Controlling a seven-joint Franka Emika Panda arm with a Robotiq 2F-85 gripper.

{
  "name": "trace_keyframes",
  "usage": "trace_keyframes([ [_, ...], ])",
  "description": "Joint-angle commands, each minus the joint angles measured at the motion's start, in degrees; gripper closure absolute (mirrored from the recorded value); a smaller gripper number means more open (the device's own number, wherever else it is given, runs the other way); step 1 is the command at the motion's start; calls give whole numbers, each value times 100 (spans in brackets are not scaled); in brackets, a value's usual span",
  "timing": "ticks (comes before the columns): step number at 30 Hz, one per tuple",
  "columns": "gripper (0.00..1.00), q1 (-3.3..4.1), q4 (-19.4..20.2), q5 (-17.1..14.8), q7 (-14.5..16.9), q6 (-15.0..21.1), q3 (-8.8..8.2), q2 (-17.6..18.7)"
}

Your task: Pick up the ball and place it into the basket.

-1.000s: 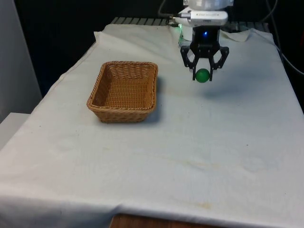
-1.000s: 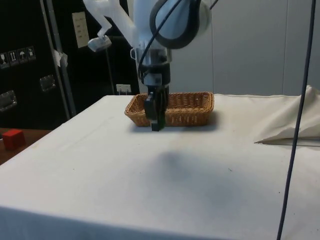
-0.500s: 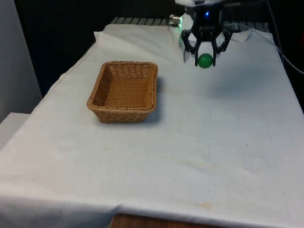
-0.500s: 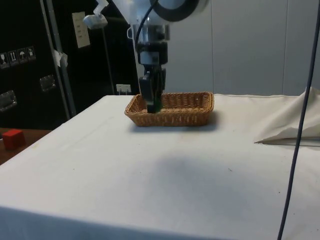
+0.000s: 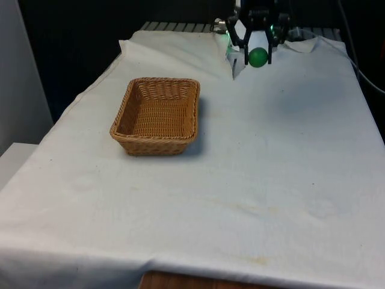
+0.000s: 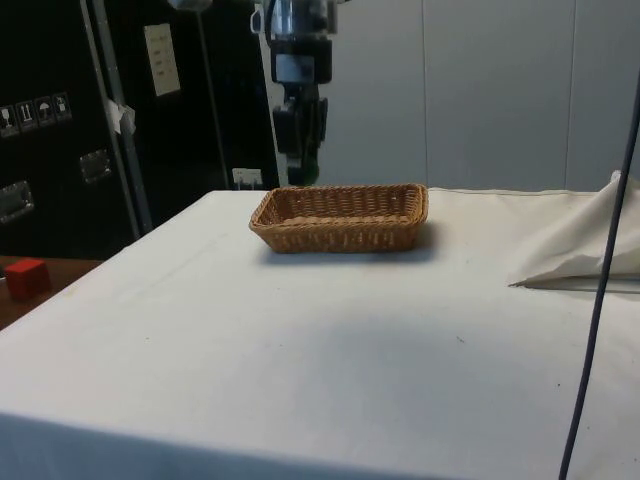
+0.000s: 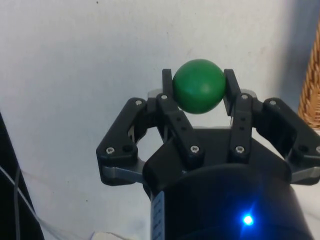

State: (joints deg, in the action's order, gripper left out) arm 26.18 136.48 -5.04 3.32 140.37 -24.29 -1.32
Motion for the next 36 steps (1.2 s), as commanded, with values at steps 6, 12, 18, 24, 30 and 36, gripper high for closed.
trace_keyframes([
  [6, 99, -52, -195, 23, 63, -201, -86, 0],
  [12, 99, -63, -384, -92, 178, -195, -155, 195],
  [18, 99, -97, -590, -212, 286, -103, -206, 510],
  [24, 99, -103, -739, -229, 355, -57, -298, 722],
  [30, 99, -178, -911, -390, 688, -52, -487, 842],
  [36, 99, -218, -1020, -533, 888, -34, -596, 980],
])
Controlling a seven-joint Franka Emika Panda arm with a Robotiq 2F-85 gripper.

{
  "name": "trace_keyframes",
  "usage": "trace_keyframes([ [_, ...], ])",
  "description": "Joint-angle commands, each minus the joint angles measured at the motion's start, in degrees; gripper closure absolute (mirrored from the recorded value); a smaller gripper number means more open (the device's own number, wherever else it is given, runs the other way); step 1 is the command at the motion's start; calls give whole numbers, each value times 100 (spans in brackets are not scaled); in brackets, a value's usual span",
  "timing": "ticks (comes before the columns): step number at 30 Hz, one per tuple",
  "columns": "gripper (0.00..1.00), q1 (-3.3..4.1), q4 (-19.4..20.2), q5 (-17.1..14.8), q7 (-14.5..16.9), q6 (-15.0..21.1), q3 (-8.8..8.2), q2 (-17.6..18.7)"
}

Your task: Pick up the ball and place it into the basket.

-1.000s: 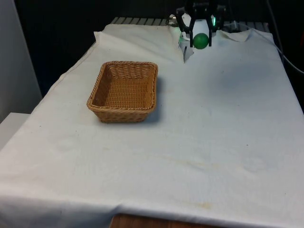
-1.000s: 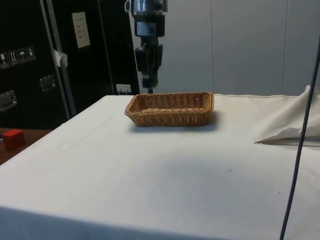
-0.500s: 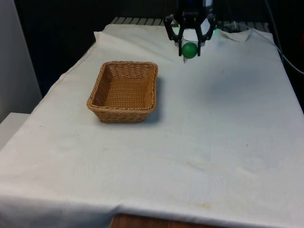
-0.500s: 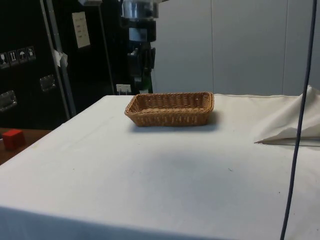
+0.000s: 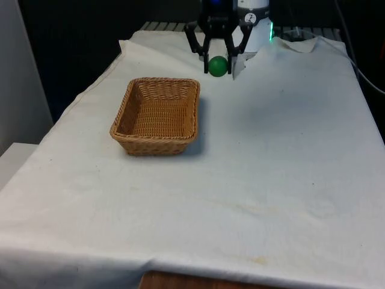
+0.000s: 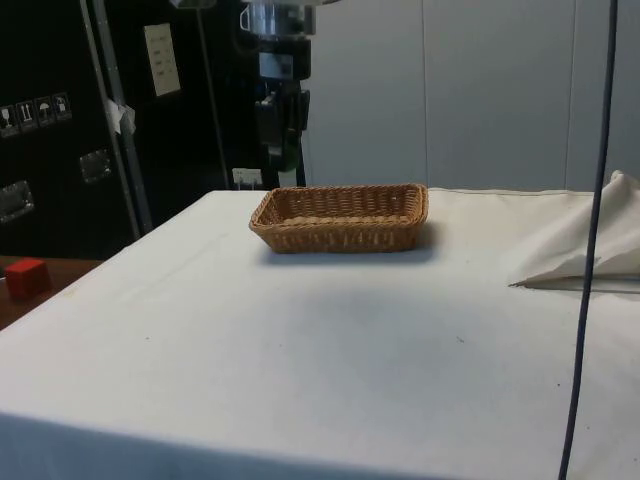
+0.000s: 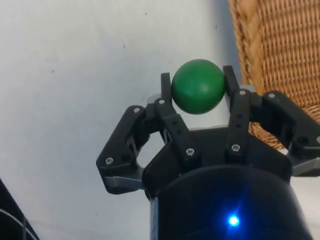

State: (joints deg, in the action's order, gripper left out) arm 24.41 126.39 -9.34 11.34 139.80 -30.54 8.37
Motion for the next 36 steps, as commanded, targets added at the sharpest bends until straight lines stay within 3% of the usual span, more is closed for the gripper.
trace_keyframes([
  [1, 99, -52, -40, -149, 143, 29, 0, 46],
  [6, 99, -80, -166, -401, 430, 69, -138, 252],
  [7, 99, -40, -160, -321, 361, 52, -178, 252],
  [8, 99, -86, -183, -447, 476, 86, -160, 286],
  [16, 99, -155, -355, -917, 957, 189, -350, 670],
  [17, 99, -92, -332, -791, 842, 155, -390, 625],
  [18, 99, -166, -378, -968, 1008, 201, -367, 722],
  [24, 99, -212, -590, -1324, 1301, 258, -476, 1129],
  [25, 99, -149, -561, -1226, 1220, 218, -533, 1094],
  [26, 99, -218, -619, -1364, 1329, 264, -487, 1186],
  [34, 99, -309, -900, -1885, 1673, 378, -561, 1765],
  [35, 99, -229, -871, -1811, 1604, 338, -636, 1742],
  [36, 99, -315, -928, -1954, 1713, 390, -573, 1828],
])
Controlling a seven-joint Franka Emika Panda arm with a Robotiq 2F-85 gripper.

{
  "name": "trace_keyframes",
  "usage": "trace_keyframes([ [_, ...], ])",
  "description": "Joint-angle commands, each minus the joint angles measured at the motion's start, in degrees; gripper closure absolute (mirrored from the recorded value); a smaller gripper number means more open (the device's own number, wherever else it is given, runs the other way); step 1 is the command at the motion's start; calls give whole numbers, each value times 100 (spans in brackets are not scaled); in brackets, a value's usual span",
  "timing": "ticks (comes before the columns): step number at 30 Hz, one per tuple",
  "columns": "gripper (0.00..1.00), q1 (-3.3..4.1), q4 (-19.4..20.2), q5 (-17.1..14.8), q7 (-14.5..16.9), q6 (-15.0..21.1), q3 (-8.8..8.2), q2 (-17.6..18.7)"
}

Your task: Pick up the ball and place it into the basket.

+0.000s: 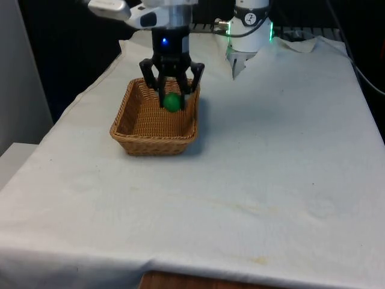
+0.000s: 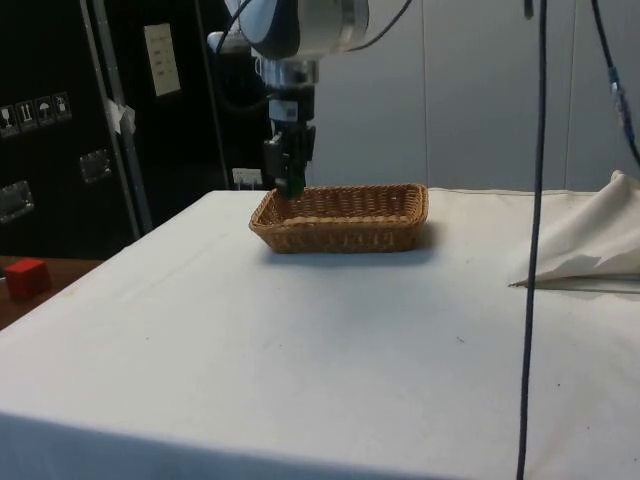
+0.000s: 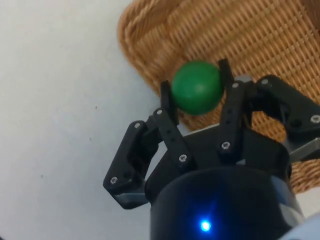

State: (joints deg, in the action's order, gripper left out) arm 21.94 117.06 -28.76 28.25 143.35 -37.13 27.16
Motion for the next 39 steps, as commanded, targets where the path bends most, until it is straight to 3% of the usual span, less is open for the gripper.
trace_keyframes([
  [1, 99, -80, -52, -138, 97, 57, 63, 80],
  [6, 99, -115, -183, -481, 298, 126, 34, 395],
  [7, 99, -46, -166, -430, 252, 80, -34, 401],
  [8, 99, -126, -235, -590, 361, 143, 17, 504],
  [13, 99, -120, -355, -842, 447, 189, 0, 773],
  [16, 99, -120, -424, -917, 441, 195, 0, 905],
  [17, 99, -74, -390, -848, 407, 143, -63, 871],
  [18, 99, -109, -453, -963, 441, 189, -11, 968],
  [24, 97, -74, -476, -968, 430, 155, -57, 1014],
  [26, 85, -69, -470, -963, 424, 149, -63, 1014],
  [27, 73, -63, -481, -951, 407, 143, -74, 1037],
  [28, 73, -69, -470, -963, 424, 149, -69, 1014],
  [29, 65, -63, -470, -957, 424, 149, -69, 1014],
  [31, 48, -63, -470, -957, 424, 149, -74, 1008],
  [32, 30, -57, -464, -957, 424, 143, -74, 1008],
  [35, 4, -57, -464, -951, 424, 143, -80, 1008],
  [39, 0, -52, -464, -951, 424, 143, -86, 1008],
])
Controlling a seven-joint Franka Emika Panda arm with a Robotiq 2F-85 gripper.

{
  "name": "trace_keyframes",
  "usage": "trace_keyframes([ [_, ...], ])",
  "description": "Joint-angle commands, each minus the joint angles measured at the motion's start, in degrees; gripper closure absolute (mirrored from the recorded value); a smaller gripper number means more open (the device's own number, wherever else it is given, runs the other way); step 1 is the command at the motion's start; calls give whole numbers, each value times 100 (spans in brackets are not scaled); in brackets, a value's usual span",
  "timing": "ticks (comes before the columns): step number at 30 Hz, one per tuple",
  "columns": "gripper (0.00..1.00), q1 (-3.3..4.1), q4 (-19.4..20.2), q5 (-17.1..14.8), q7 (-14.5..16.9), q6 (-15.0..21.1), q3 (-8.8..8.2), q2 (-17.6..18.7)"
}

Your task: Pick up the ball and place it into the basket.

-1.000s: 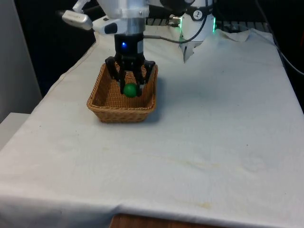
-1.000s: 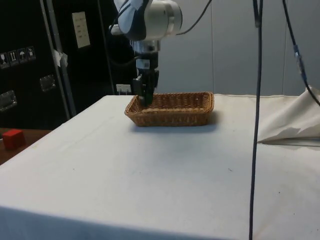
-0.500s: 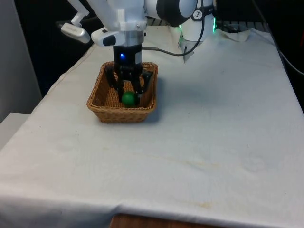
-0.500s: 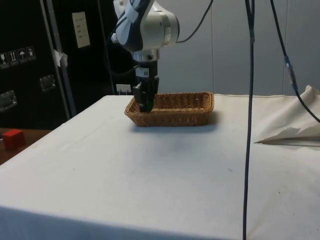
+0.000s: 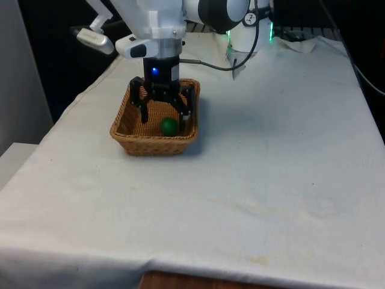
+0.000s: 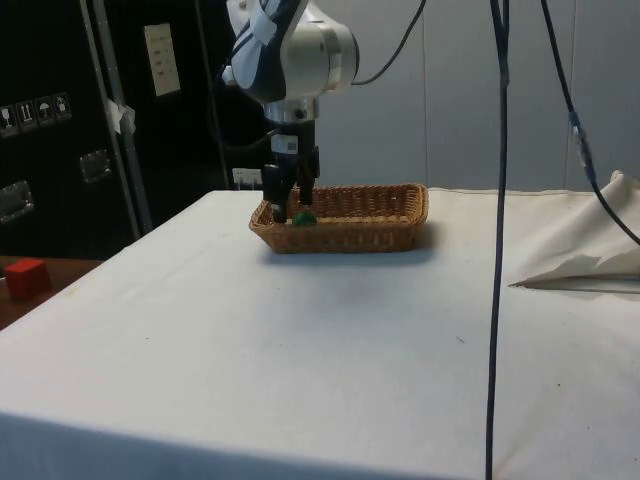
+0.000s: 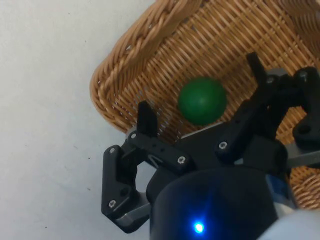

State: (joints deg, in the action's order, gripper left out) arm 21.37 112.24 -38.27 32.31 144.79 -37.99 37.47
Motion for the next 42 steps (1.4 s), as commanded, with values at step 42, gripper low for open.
trace_keyframes([
  [42, 0, 596, 367, 1811, -1289, -590, -23, -1633],
])
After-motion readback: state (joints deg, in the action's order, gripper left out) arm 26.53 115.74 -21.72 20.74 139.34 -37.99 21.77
